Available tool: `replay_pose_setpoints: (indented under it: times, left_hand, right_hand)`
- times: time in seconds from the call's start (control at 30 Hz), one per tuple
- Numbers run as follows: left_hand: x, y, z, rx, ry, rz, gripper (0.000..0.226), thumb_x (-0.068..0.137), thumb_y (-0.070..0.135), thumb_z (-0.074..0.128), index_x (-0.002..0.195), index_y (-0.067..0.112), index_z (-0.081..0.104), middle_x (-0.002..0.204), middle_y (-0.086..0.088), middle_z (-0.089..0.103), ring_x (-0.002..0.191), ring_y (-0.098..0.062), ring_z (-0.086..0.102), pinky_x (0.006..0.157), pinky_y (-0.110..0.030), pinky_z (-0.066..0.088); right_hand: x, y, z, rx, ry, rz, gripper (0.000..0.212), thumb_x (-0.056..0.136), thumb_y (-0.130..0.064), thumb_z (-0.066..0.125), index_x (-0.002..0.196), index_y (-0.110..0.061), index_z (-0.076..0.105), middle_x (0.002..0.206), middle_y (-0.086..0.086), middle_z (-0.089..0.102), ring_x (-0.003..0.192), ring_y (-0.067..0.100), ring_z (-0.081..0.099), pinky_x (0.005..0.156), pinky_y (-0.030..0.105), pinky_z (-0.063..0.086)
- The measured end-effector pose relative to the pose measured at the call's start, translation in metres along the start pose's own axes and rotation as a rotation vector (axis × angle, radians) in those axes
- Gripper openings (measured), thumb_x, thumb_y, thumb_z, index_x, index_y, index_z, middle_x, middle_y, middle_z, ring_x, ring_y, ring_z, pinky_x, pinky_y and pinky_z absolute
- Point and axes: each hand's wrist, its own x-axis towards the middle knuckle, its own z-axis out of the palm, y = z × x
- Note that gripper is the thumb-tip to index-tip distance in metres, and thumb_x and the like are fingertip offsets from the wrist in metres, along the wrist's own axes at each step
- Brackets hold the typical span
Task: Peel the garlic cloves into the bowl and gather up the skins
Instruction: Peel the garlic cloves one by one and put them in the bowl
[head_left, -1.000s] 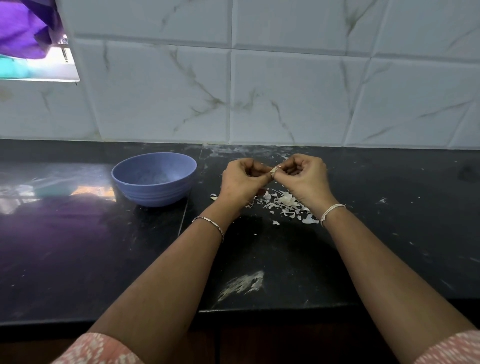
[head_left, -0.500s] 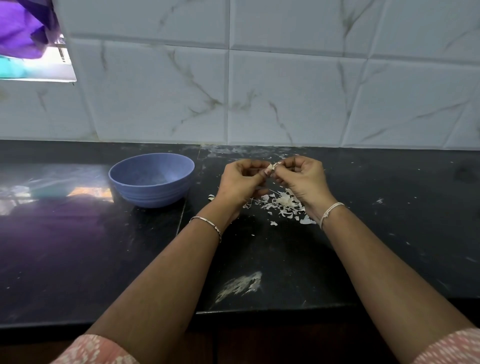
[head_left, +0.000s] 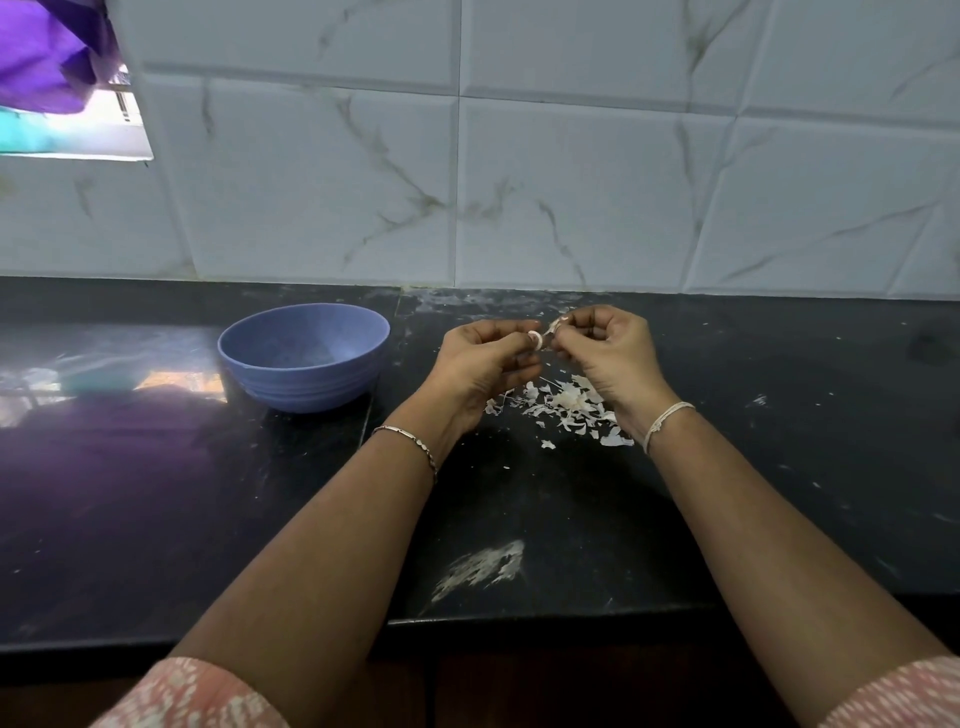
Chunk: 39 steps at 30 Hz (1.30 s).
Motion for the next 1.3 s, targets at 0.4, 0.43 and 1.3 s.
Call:
replay_pose_setpoints:
  times: [0.4,0.43,1.3]
  left_hand:
    - [0.002,-0.002,-0.003,-0.007,-0.039,-0.036,0.017,0.088,-0.003,0.064,0.104,-0.001,0.069,0.091,-0.01,0.072,0.075,-0.014,0.068,0.074,-0.028,0.061]
    - [0.002,-0.001,-0.003,-0.007,-0.028,-0.034,0.016,0.088,-0.003,0.064,0.103,-0.001,0.069,0.09,-0.01,0.072,0.074,-0.014,0.068,0.073,-0.028,0.061]
    - [0.001,0.0,-0.003,0.05,0.044,-0.015,0.007,0.082,0.001,0.073,0.087,0.004,0.068,0.079,-0.009,0.067,0.066,-0.013,0.064,0.067,-0.03,0.062]
  right_hand:
    - [0.005,0.005,-0.018,-0.681,-0.124,-0.121,0.012,0.072,-0.015,0.081,0.066,-0.016,0.071,0.067,-0.011,0.063,0.064,0.001,0.057,0.065,0.022,0.046]
    - [0.005,0.006,-0.019,-0.681,-0.114,-0.112,0.017,0.069,-0.014,0.083,0.065,-0.015,0.067,0.067,-0.008,0.065,0.063,0.004,0.058,0.064,0.024,0.048]
    - [0.002,0.003,-0.007,0.183,-0.209,0.24,0.014,0.084,0.003,0.07,0.097,0.007,0.069,0.084,0.013,0.07,0.075,0.016,0.068,0.076,0.025,0.059]
